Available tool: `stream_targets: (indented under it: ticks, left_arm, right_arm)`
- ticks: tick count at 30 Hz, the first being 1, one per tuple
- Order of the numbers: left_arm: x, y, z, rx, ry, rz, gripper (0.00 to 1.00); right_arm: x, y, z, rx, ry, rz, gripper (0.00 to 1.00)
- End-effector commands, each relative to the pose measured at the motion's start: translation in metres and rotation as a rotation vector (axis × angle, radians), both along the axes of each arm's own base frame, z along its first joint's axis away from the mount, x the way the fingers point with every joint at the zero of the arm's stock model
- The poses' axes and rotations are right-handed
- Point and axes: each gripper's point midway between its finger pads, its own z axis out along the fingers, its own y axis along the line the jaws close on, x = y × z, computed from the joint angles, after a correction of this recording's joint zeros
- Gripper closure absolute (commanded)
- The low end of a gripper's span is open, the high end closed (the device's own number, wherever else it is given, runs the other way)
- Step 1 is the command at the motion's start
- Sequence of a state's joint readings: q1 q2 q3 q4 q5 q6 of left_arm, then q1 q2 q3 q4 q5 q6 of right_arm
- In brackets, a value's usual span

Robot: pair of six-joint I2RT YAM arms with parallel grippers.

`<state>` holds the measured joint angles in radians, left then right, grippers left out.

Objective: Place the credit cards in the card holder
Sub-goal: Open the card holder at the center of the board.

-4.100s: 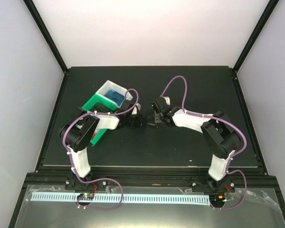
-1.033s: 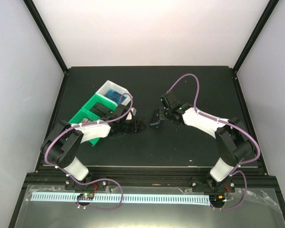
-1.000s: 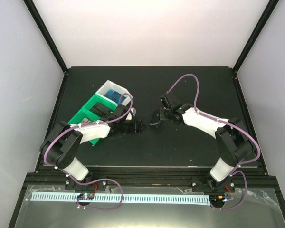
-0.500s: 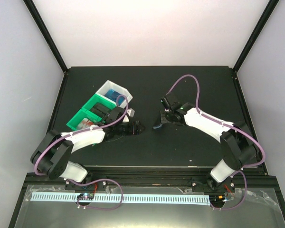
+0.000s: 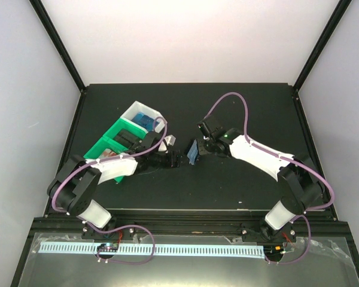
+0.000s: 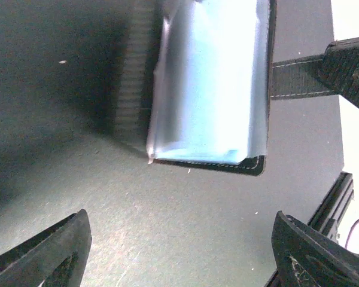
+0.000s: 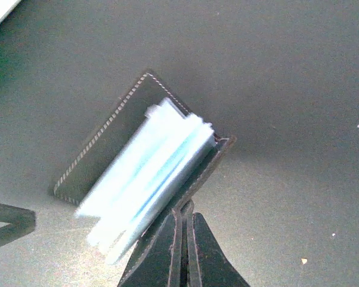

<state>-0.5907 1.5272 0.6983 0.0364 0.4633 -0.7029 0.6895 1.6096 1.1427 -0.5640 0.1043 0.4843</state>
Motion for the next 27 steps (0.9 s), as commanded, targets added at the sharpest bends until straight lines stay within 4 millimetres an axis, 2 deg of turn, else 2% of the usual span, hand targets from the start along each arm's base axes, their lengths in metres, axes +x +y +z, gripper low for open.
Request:
stream_targets:
  ticks: [1, 4, 8, 15, 18, 22, 27]
  left_arm:
    - [0.012, -0.026, 0.015, -0.098, -0.029, -0.067, 0.14]
    - [0.022, -0.027, 0.005, -0.067, -0.011, -0.048, 0.15]
    - [0.031, -0.018, -0.004, 0.007, -0.02, 0.008, 0.18]
    - [0.034, -0.01, -0.005, 0.054, -0.045, 0.025, 0.23]
    - [0.036, -0.012, -0.004, 0.053, -0.048, 0.025, 0.25]
    - [0.039, -0.02, 0.0, 0.027, -0.043, 0.001, 0.27]
    - [0.042, -0.032, 0.006, -0.025, -0.039, -0.03, 0.38]
  right_arm:
    - [0.007, 0.009, 0.009, 0.025, -0.047, 0.027, 0.99]
    - [0.007, 0.003, 0.003, -0.002, -0.048, 0.017, 0.99]
    - [0.006, -0.015, -0.009, -0.068, -0.061, -0.029, 0.99]
    - [0.009, -0.052, -0.032, -0.241, -0.08, -0.144, 0.98]
    - [0.014, -0.067, -0.035, -0.296, -0.093, -0.198, 0.98]
    - [0.024, -0.07, -0.04, -0.315, -0.105, -0.215, 0.96]
    - [0.036, -0.072, -0.057, -0.35, -0.081, -0.229, 0.95]
